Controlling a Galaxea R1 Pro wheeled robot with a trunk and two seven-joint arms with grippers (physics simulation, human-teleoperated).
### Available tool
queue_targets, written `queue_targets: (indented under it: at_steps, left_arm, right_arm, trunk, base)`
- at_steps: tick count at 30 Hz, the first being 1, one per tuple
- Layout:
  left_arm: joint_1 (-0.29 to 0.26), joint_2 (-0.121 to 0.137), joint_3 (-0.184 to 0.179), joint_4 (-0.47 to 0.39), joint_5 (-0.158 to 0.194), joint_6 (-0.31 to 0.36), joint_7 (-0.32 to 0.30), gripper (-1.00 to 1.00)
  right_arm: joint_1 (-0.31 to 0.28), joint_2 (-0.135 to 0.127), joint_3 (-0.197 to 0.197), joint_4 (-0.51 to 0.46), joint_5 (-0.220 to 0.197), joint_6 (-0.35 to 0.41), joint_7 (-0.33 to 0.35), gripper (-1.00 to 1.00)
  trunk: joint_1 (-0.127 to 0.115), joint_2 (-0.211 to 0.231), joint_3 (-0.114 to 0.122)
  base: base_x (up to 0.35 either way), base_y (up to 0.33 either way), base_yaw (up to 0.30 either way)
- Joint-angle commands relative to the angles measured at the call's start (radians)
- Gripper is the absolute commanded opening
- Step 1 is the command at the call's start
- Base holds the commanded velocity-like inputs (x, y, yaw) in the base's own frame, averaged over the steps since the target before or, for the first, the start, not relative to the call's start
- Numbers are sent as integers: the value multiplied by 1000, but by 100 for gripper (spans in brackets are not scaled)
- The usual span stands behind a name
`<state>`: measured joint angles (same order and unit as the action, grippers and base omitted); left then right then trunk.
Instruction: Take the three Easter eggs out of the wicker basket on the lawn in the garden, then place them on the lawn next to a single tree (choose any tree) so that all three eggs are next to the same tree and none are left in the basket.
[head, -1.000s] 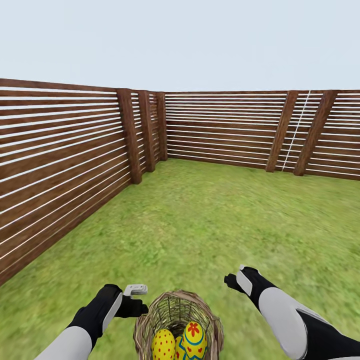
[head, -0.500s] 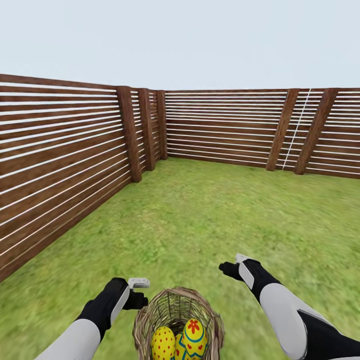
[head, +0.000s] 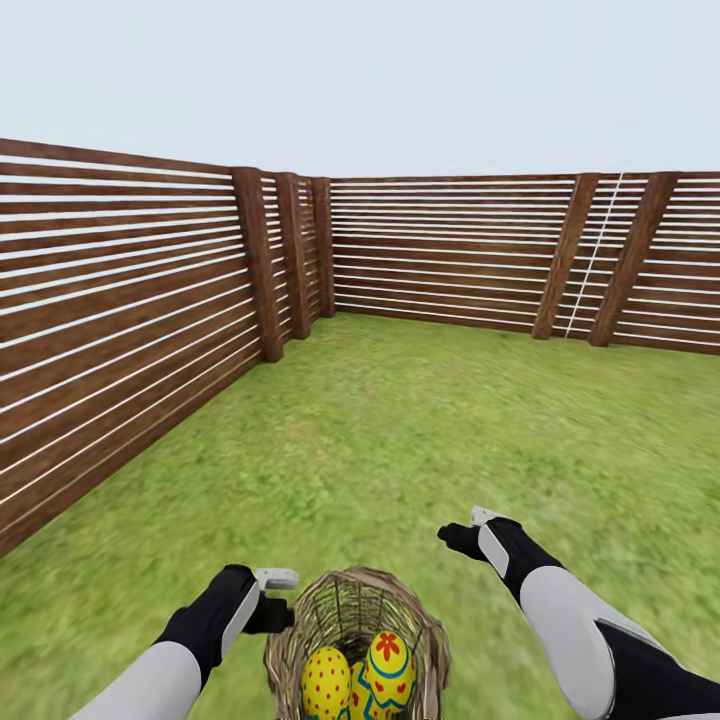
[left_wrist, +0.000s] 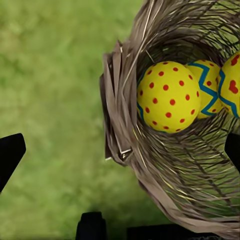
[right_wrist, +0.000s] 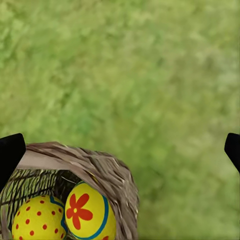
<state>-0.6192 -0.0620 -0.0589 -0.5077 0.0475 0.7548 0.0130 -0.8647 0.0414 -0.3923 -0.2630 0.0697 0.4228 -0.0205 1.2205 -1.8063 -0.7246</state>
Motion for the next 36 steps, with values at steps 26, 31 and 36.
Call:
queue_targets:
  at_steps: [26, 31, 36]
  left_arm:
    - [-1, -1, -4, 4, 38, -9, -10, 100]
    - [-1, 0, -4, -3, 39, -10, -10, 100]
    - [-1, 1, -4, -7, 40, -12, -10, 100]
  right_arm:
    - [0, -106, -5, -18, 7, 70, 594, 100]
    - [0, -105, -5, -18, 7, 70, 597, 100]
    - [0, -104, -5, -18, 7, 71, 597, 100]
  trunk:
    - [100, -183, -83]
    - [119, -218, -98]
    - [138, -253, -114]
  base:
    - [0, 0, 0]
    - [0, 0, 0]
    - [0, 0, 0]
